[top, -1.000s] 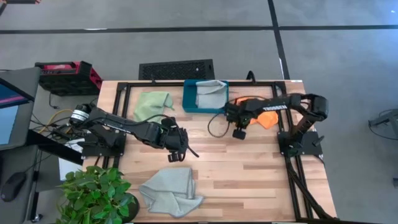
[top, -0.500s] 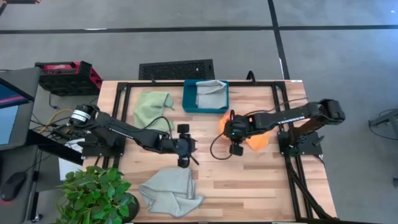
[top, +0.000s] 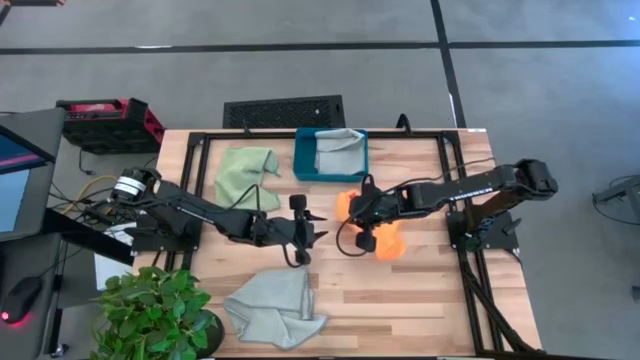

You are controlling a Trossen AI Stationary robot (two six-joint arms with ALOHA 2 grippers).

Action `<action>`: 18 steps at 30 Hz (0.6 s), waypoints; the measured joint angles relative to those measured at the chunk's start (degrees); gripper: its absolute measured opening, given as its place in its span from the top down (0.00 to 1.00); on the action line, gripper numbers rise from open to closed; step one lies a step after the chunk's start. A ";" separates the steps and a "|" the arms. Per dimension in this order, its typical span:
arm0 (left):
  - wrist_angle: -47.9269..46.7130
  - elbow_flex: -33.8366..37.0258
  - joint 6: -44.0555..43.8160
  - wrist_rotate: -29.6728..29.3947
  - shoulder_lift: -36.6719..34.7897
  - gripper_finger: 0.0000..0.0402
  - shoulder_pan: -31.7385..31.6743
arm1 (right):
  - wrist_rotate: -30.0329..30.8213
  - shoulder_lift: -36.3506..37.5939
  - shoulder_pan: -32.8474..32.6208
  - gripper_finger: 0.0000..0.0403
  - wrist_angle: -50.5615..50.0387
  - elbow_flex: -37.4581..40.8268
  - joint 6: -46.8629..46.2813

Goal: Fold microfiber towels
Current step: Fold the orange towel

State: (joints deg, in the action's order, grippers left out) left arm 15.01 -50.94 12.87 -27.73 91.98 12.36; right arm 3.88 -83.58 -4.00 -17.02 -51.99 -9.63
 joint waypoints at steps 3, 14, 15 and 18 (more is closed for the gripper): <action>-0.07 0.00 -1.53 0.00 0.00 0.62 -0.65 | 0.00 -0.08 -0.01 0.99 3.44 0.00 0.47; 0.06 0.00 -3.16 -3.55 0.00 0.62 -1.11 | 0.28 -0.08 -0.01 0.99 9.98 0.00 1.06; 0.04 0.00 -3.35 -4.86 0.00 0.62 -1.11 | 0.28 -0.08 -0.01 0.99 10.34 0.00 1.08; 0.02 0.00 -3.56 -7.83 0.00 0.62 -1.26 | 0.28 -0.08 -0.10 0.99 11.61 0.00 1.09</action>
State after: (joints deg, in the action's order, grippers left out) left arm 15.03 -50.94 9.31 -35.55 91.98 11.09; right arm 4.16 -83.66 -4.10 -5.41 -51.99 -8.54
